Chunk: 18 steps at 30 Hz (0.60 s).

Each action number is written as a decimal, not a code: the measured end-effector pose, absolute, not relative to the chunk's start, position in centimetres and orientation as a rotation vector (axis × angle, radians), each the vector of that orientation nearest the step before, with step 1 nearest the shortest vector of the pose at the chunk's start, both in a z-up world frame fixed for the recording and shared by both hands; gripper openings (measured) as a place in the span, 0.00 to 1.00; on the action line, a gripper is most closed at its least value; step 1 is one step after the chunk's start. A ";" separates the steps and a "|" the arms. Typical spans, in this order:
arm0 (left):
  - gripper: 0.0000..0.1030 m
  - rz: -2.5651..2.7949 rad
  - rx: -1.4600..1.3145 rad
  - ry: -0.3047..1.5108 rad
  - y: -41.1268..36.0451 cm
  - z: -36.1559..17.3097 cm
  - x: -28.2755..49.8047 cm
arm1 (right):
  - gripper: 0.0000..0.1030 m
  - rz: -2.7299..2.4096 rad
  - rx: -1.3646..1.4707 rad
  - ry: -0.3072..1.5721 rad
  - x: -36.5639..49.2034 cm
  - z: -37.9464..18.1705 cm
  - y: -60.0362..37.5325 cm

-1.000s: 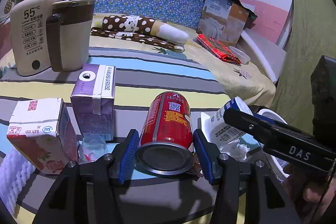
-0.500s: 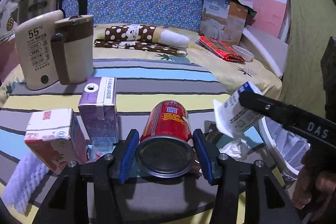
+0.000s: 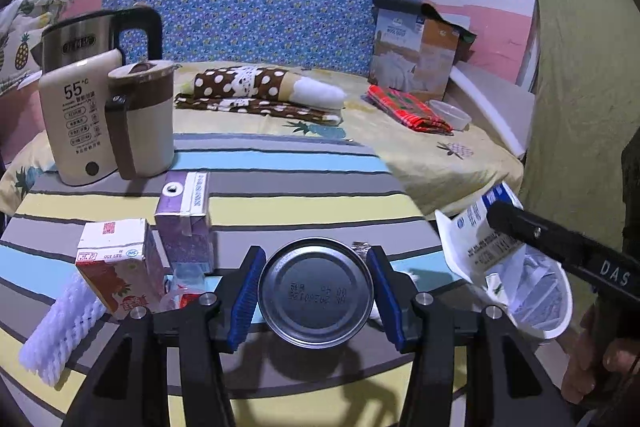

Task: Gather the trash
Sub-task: 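Carry the white cup over the bin with the right gripper while the left lifts the red can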

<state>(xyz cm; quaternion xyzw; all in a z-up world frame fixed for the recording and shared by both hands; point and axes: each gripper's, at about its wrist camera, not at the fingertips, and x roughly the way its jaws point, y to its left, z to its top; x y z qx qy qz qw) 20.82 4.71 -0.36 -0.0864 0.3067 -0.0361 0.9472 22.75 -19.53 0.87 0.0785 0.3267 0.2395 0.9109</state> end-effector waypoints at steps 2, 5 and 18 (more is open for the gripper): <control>0.51 -0.087 -0.173 0.615 4.1 0.2 20.6 | 0.51 0.480 0.172 0.671 22.5 0.9 -20.3; 0.51 -0.112 -0.165 0.605 3.1 0.7 20.3 | 0.51 0.460 0.182 0.669 22.3 0.9 -21.2; 0.51 -0.117 -0.120 0.633 1.0 1.2 20.2 | 0.51 0.443 0.232 0.669 21.7 0.3 -23.3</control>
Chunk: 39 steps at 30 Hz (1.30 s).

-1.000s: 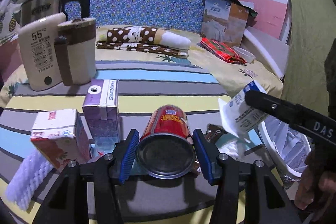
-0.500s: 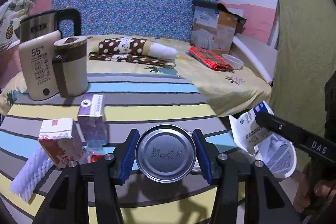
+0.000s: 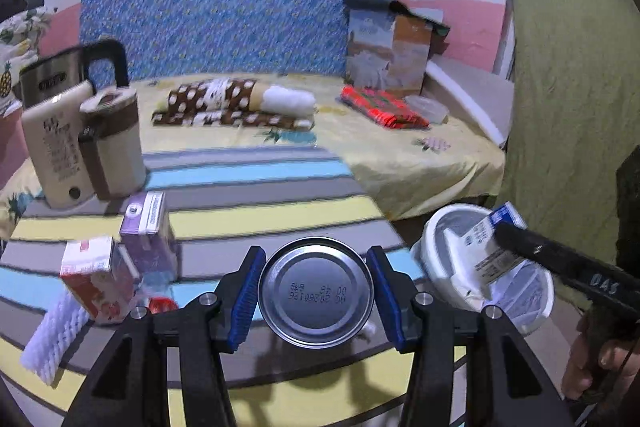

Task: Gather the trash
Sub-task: 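Carry the white cup over the bin with the right gripper while the left lifts the red can, then carry the red can over the bin with the left gripper while the right holds the cup there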

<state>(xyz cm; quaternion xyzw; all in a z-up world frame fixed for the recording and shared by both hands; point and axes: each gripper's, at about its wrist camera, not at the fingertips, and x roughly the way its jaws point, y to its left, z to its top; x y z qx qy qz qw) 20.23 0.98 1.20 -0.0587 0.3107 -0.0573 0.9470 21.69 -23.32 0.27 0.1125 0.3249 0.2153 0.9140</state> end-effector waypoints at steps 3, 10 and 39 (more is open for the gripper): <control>0.51 -0.086 -0.129 0.656 2.1 1.3 20.0 | 0.51 0.453 0.238 0.679 21.8 -0.1 -23.3; 0.51 -0.086 -0.124 0.725 3.3 2.2 18.7 | 0.51 0.463 0.251 0.678 21.2 -0.2 -23.8; 0.51 -0.130 -0.034 0.709 -0.5 0.0 18.4 | 0.51 0.454 0.199 0.683 19.8 0.0 -24.1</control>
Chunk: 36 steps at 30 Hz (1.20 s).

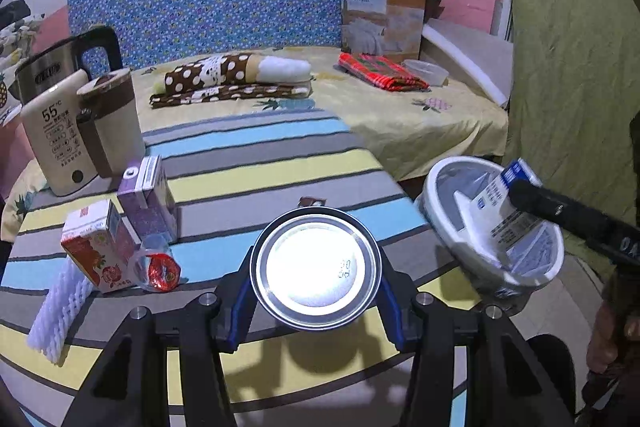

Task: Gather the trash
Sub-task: 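Carry the red can over the bin with the left gripper while the right holds the cup there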

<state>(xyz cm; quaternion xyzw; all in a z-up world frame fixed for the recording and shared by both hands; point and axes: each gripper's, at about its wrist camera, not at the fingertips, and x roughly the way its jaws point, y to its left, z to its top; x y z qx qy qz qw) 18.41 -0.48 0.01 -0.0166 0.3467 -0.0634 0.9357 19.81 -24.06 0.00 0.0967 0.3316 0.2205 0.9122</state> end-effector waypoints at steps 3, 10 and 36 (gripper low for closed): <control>0.51 -0.147 -0.046 0.686 -0.9 1.0 18.2 | 0.51 0.444 0.199 0.680 19.7 0.1 -24.5; 0.51 -0.230 -0.074 0.646 -3.3 2.6 18.6 | 0.51 0.397 0.201 0.669 19.3 0.4 -26.3; 0.51 -0.480 -0.077 0.733 -16.0 -1.2 24.5 | 0.51 0.204 0.268 0.730 21.0 -3.1 -34.8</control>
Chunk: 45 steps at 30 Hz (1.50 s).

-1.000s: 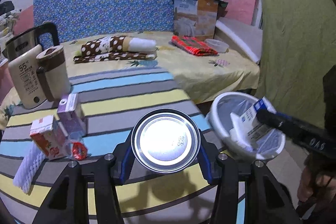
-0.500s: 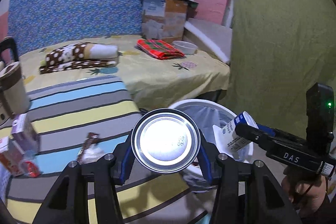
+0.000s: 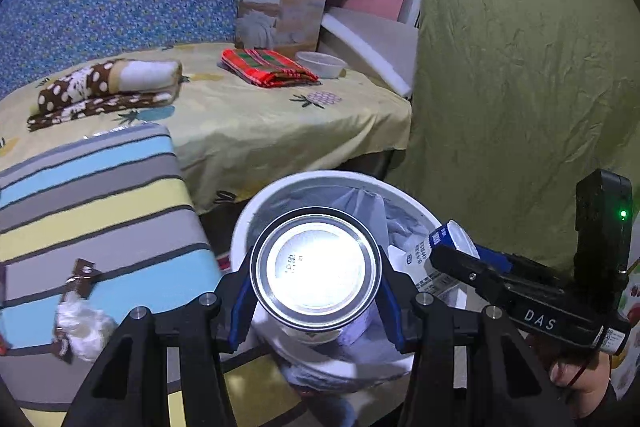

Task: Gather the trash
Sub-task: 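Carry the red can over the bin with the left gripper while the right holds the cup there, then open the right gripper to drop the white cup while the left drops the red can, then move both grippers back from the bin toward the table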

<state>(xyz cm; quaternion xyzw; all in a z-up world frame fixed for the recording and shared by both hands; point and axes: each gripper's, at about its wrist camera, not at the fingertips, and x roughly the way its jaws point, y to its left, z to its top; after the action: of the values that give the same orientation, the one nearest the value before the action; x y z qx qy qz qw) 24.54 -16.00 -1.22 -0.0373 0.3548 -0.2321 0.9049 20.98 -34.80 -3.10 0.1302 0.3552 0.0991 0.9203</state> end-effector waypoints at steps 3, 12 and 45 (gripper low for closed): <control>0.51 -0.495 -0.076 0.757 -16.7 -2.4 25.1 | 0.51 0.203 0.268 0.747 21.3 -3.6 -35.0; 0.51 -0.537 -0.054 0.824 -18.1 -4.6 26.3 | 0.52 0.189 0.260 0.787 21.7 -4.6 -35.9; 0.52 -0.370 -0.097 0.697 -9.6 0.4 17.9 | 0.63 0.345 0.190 0.684 16.9 -0.2 -30.5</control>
<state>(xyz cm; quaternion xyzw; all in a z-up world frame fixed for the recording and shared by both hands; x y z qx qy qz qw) 17.92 -9.56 0.35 -0.0470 0.3394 -0.1799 0.9221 16.93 -30.48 -0.15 0.0925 0.3330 0.1682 0.9232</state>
